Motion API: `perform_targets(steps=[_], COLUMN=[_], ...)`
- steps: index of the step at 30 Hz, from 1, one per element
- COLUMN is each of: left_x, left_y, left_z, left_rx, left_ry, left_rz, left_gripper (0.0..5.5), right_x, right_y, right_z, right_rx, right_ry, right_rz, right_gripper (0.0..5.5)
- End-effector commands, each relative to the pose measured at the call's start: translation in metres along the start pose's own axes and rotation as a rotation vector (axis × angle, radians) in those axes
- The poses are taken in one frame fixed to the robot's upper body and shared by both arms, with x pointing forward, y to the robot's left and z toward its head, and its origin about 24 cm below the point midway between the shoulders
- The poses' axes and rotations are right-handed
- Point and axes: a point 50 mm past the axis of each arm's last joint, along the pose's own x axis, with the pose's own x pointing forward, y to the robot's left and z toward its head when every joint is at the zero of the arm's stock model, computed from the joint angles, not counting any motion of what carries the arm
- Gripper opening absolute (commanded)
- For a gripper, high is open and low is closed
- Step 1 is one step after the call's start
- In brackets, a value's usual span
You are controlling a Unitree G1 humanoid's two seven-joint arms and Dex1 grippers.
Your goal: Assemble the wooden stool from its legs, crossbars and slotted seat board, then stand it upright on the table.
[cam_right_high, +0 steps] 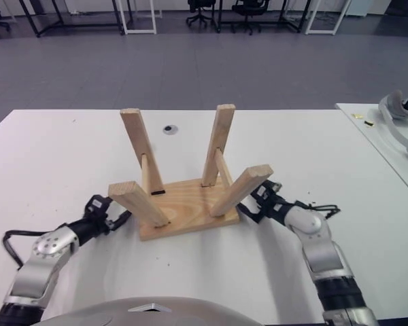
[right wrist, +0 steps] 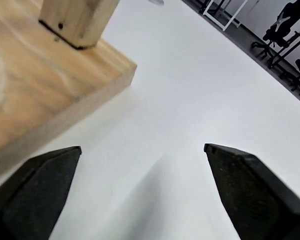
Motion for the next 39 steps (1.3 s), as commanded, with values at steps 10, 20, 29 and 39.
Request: perform_targets(steps=[10,20,29,39], left_x=[-0.01,-0.027,-0.049,-0.057], left_y=[-0.065,-0.05,-0.029,-0.021], left_z=[-0.017,0.041,0.07,0.071], left_rx=[-0.157,-0.252,-0.185,-0.195], left_ry=[0.116,-0.146,-0.19,-0.178], left_rz=[-0.141,-0.325,-0.447,-0.468], left_gripper=[3.51,3.51,3.51,3.51], right_x=[0.005,-0.023,-0.055,-0.064], right_y=[0.042,0.027,0.022,0.01], right_z=[0.016,0.056,0.085,0.083], right_rx=[0.04,0.004,0.0,0.028], right_ry=[-0.07,-0.226,-0.25,-0.22], right_rz=[0.097,0.183,0.332,0.311], right_gripper=[4.59,4.59,4.59,4.59])
